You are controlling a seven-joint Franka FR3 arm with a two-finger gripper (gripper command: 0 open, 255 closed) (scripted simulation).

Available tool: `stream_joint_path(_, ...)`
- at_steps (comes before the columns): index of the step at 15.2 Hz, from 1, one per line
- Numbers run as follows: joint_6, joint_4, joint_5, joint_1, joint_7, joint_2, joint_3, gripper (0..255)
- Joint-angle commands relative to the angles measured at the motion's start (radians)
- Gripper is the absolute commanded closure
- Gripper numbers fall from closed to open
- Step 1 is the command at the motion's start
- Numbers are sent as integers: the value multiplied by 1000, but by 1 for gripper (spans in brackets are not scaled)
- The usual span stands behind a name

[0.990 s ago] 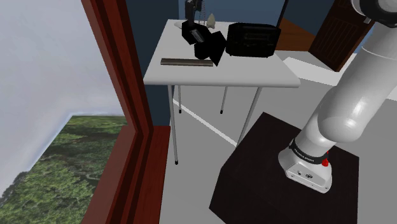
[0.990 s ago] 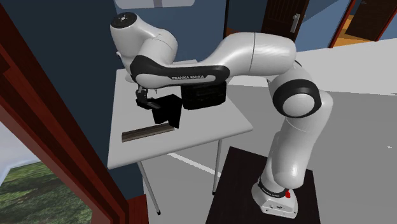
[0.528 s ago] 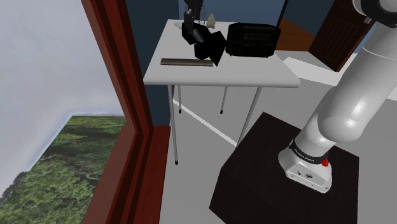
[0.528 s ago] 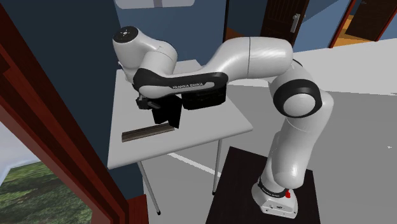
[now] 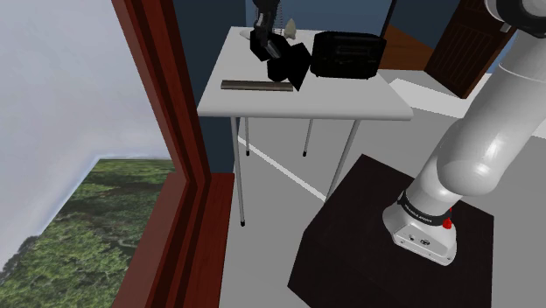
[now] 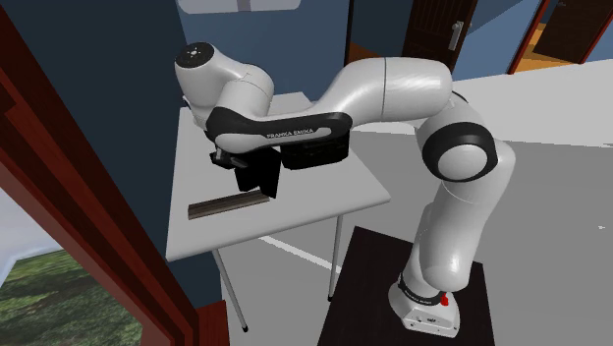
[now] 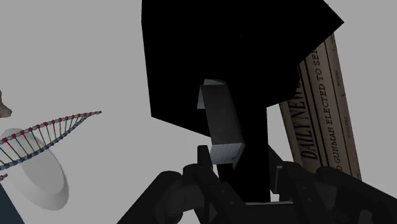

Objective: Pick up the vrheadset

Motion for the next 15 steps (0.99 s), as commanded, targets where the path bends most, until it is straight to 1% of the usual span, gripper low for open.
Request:
stream_joint_path(1, 0, 0, 0, 0, 0, 0, 0, 255)
stream_joint_path(3, -1, 1, 0, 0, 0, 1, 0, 255)
stream_joint_path(15, -163, 213, 4, 9, -54, 43, 7, 255)
